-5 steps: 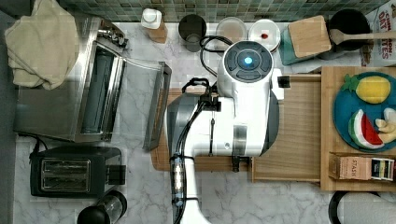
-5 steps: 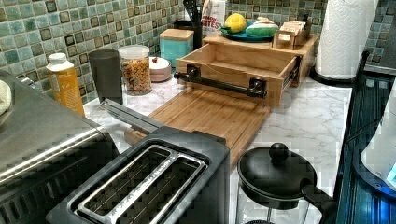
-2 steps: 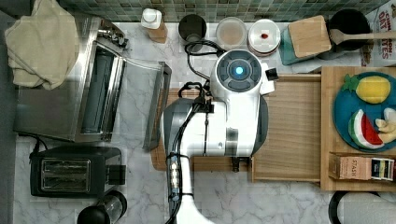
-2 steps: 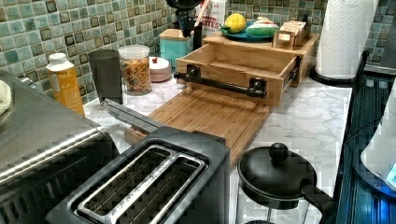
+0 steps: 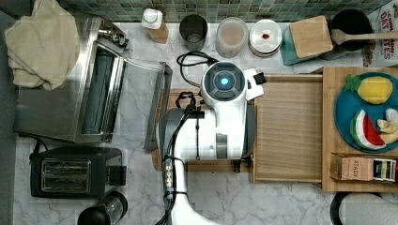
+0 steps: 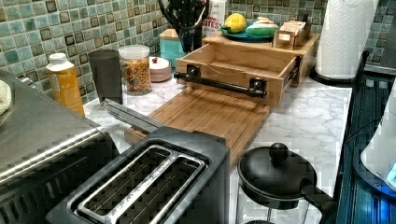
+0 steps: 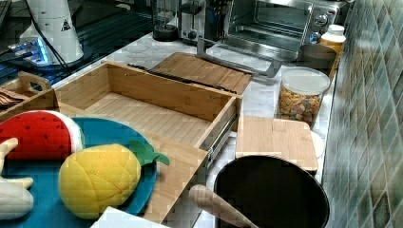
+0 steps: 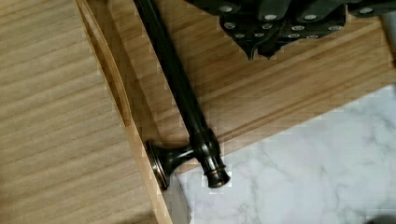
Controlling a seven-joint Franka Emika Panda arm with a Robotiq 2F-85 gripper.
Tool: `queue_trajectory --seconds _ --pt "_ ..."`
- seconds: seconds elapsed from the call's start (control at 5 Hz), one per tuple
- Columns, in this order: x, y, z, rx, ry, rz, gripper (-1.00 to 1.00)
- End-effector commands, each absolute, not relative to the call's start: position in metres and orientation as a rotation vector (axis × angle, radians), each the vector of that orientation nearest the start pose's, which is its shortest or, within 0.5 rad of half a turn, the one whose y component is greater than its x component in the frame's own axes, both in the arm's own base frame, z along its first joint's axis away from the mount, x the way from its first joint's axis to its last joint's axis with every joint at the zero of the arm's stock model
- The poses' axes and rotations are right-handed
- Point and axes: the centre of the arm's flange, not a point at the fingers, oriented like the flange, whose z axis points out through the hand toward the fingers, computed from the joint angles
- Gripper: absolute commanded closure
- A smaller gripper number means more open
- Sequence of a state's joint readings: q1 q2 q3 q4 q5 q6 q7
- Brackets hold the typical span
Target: Close the drawer.
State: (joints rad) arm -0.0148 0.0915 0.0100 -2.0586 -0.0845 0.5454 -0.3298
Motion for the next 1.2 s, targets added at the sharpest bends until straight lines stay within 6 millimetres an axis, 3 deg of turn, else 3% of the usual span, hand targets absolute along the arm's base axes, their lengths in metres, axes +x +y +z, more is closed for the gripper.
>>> queue_trajectory --seconds 0.2,0.6,1.0,1.2 --pt "0.548 0.012 0.332 -3.295 0.293 0.073 1.00" --pt "0.536 0.004 0.291 -3.353 0.263 -0.085 1.00" --pt "0.524 -0.007 0.257 -3.329 0.301 0.019 1.00" --pt "0.519 -0.020 0.251 -3.327 0.253 0.008 1.00"
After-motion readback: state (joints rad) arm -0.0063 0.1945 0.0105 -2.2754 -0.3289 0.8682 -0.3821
